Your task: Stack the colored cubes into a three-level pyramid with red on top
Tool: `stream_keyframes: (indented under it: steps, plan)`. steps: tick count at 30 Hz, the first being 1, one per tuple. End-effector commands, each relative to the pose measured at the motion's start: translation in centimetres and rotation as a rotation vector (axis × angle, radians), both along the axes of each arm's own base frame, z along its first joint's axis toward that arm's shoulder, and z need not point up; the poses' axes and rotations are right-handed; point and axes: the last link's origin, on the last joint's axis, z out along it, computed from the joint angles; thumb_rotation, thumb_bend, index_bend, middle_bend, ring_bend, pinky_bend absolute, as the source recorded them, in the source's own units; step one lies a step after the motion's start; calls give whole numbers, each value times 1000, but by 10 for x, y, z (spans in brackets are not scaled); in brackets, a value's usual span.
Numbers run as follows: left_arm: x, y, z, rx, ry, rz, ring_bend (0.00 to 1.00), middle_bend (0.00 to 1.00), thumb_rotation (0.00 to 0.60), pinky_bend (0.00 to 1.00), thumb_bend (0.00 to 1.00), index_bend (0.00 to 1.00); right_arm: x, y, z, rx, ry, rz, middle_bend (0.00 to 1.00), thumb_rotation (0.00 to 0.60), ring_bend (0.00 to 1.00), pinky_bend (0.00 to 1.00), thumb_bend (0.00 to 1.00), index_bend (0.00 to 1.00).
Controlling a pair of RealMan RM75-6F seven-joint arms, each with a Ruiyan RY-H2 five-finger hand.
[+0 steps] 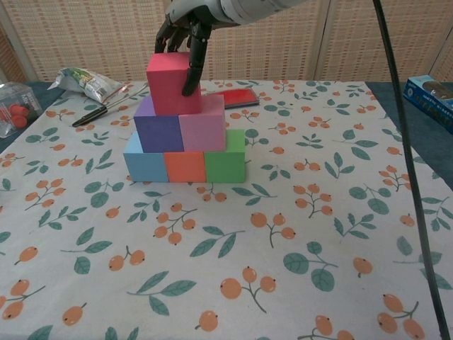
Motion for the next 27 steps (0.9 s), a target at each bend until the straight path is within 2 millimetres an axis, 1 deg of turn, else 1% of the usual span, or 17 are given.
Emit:
stream_keyframes:
  steps: [1,27]
  plan:
    - [0,0,0,0,-1,1,0,0,600,55,362,0,1,1,1,-6,0,-2,296,600,0,0,2,326]
    - [-5,-3,-2,-6,-10,5,0,0,600,55,361,0,3,8,0,-38,18,-25,295,600,0,0,2,316]
